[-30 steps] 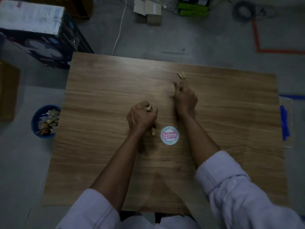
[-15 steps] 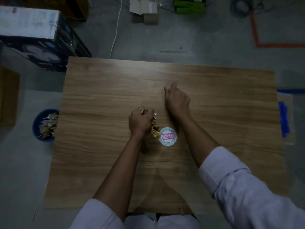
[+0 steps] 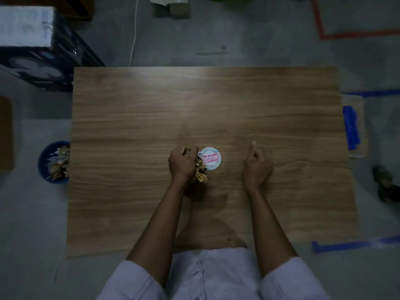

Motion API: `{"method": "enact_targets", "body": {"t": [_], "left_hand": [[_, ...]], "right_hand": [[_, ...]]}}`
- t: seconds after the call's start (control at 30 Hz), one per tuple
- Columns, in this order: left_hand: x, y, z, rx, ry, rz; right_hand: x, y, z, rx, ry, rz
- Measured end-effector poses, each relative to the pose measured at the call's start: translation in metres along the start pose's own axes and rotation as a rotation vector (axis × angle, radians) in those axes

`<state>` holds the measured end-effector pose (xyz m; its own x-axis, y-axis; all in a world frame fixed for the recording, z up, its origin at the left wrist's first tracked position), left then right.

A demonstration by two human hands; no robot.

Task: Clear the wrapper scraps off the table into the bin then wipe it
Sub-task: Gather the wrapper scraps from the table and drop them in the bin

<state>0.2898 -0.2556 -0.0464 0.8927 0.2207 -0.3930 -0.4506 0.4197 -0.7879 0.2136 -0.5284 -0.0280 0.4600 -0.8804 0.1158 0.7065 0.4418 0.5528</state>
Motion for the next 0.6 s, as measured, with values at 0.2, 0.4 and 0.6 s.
{"method": "enact_targets", "body": {"t": [0.2,0.4,0.6], "left_hand": [[-0.012,0.012,-0.006,-0.011,0.010,0.000],[-0.032,0.029,0.002,-0.109,0.006,0.125],[-0.059,0.020,0.032,-0.553,-0.085,0.353]], "right_hand": [[-0.031,0.019,-0.028,-0.322,0.174,0.255],[-0.042,0.039,-0.035,-0.080,0.328,0.312],[-0.118,0.087,-0.004,0.517,0.617,-0.239]]}}
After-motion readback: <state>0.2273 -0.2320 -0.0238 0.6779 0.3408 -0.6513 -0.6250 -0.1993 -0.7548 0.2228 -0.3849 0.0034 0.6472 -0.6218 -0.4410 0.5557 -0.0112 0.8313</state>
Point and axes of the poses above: each hand's wrist, its own x-axis towards the middle knuckle, its own z-axis out of the back of the hand, y = z × x, the point moved 8 cm from there along x, towards the middle knuckle, and after that the axes turned 9 degrees about -z, right-handed, at the moved point
